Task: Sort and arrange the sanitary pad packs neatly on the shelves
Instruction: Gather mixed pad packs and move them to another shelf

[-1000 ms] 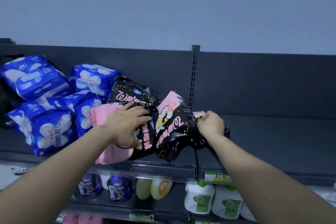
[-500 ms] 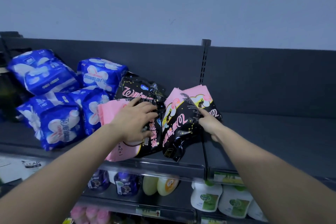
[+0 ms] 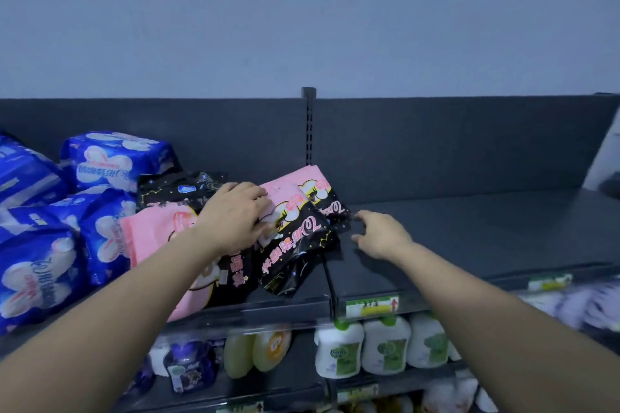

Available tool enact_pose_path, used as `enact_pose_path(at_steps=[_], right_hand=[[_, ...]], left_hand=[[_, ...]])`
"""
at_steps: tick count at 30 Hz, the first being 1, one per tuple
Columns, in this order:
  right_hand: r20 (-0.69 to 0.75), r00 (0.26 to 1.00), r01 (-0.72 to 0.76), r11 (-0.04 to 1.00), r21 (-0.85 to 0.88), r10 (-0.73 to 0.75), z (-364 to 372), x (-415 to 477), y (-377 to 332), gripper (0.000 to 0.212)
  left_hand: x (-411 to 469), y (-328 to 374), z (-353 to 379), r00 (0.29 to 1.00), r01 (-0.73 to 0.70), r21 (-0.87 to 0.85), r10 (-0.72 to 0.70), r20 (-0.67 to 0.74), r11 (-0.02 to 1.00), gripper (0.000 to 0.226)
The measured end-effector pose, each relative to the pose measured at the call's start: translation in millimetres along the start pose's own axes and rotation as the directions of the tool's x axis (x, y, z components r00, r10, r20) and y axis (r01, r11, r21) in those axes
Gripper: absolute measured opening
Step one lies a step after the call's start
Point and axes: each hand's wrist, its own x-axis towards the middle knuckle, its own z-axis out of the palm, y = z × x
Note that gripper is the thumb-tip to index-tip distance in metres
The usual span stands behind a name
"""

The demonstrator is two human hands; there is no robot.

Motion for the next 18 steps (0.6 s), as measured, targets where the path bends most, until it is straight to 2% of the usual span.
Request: enact_pose_path(at_steps=[4, 9, 18], right_hand=[[0.004, 0.999, -0.031, 0.991, -0.133, 0.031, -15.6, -25.8, 27.4, 0.053], [-0.028, 0.996, -0.092, 0.968, -0.234, 0.088, -38.0, -57.8, 64.2, 0.053], [-0.133, 0.968, -0.243, 0.921, -0.306, 0.211, -87.3, -130.8, 148.9, 0.053]], left_hand=[[18.0, 29.2, 3.3, 0.998, -0.047, -0.022, 0.047, 0.030, 0.999, 0.046], [45.8, 72.2, 5.0, 0.994, -0.098, -0.020, 0.099, 0.044, 0.995, 0.046], [91.2, 186.4, -21.3, 0.966, -0.254, -0.087, 0.258, 0.035, 0.963, 0.055]])
